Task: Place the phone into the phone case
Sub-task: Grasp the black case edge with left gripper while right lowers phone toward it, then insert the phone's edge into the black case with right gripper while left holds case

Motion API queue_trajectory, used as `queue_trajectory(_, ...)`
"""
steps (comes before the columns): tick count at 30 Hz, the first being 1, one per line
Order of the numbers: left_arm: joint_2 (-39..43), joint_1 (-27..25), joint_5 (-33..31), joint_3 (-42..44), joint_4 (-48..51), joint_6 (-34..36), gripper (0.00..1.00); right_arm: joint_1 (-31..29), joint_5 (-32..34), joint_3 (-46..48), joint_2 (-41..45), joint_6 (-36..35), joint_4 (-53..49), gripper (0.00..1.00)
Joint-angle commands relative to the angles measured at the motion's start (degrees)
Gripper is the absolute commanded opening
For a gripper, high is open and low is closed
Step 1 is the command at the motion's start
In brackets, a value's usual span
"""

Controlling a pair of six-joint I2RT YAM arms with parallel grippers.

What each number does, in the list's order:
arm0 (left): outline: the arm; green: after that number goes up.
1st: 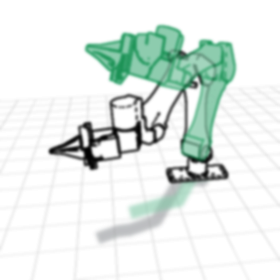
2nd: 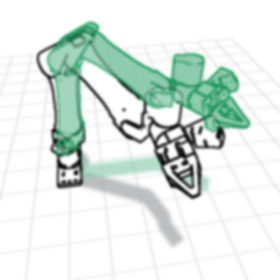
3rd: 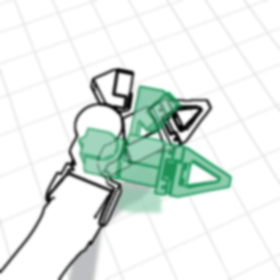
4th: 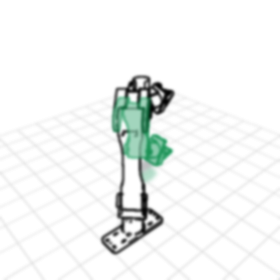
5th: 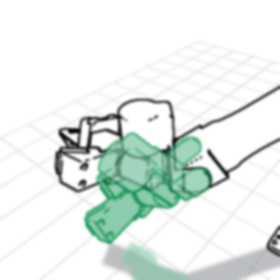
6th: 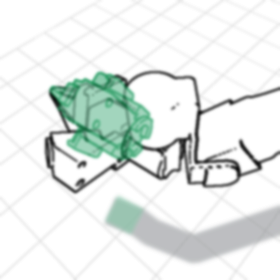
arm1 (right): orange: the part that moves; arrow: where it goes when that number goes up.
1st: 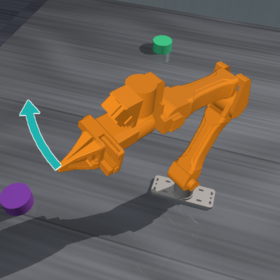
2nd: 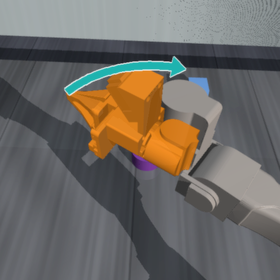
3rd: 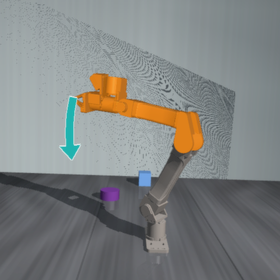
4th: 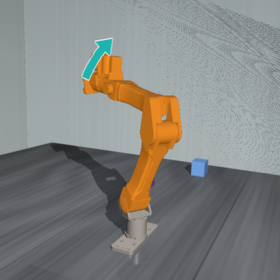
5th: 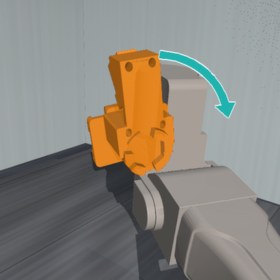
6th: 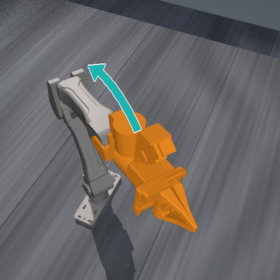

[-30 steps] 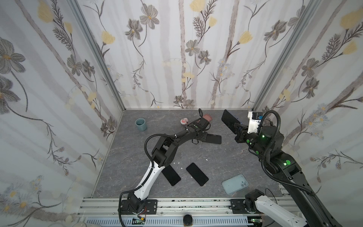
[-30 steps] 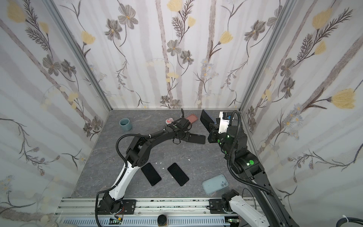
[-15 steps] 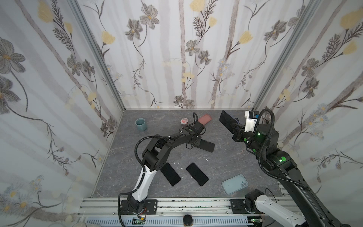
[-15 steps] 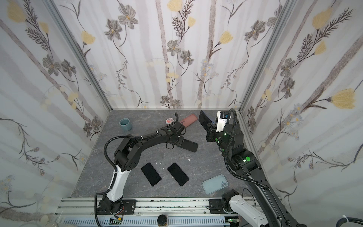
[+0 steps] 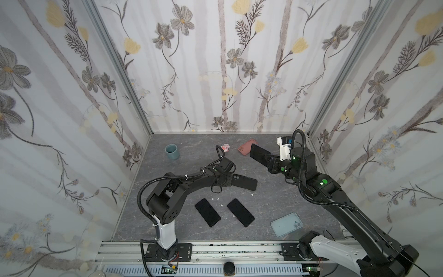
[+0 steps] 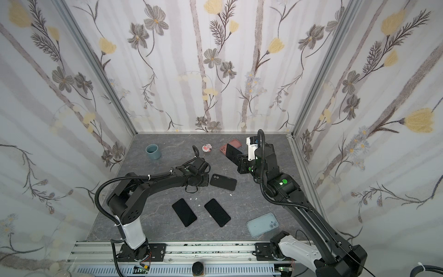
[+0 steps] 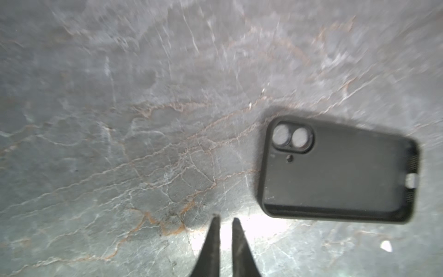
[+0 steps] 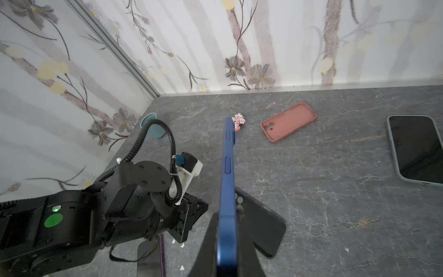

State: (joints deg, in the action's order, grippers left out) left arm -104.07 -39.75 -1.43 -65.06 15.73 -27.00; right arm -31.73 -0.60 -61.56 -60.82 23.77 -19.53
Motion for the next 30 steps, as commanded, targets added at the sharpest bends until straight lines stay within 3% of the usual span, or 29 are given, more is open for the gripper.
queue_trajectory(1,2.13,1.07,3.11,1.38,-6.91,-0.7,0.15,-0.36,-3.11,0.32,-1.25,4.84,1.87,0.0)
queue_trajectory(6,6.74,5.0,7.65,3.98,-15.58,0.13,0.31,2.11,-15.16,0.57,-6.68,8.6,0.09,0.0)
queue_trajectory(13,10.21,7.78,13.14,-0.14,-19.84,9.23,0.51,9.19,-27.72,0.92,-13.01,10.81,0.17,0.0)
queue_trajectory(19,8.92,11.83,20.16,0.98,-21.88,5.49,0.56,12.64,-30.77,4.4,-13.16,12.35,0.27,0.0)
queue_trajectory(30,6.1,12.02,26.98,1.07,-21.7,1.43,0.62,14.49,-32.79,10.13,-12.67,14.12,2.15,0.0)
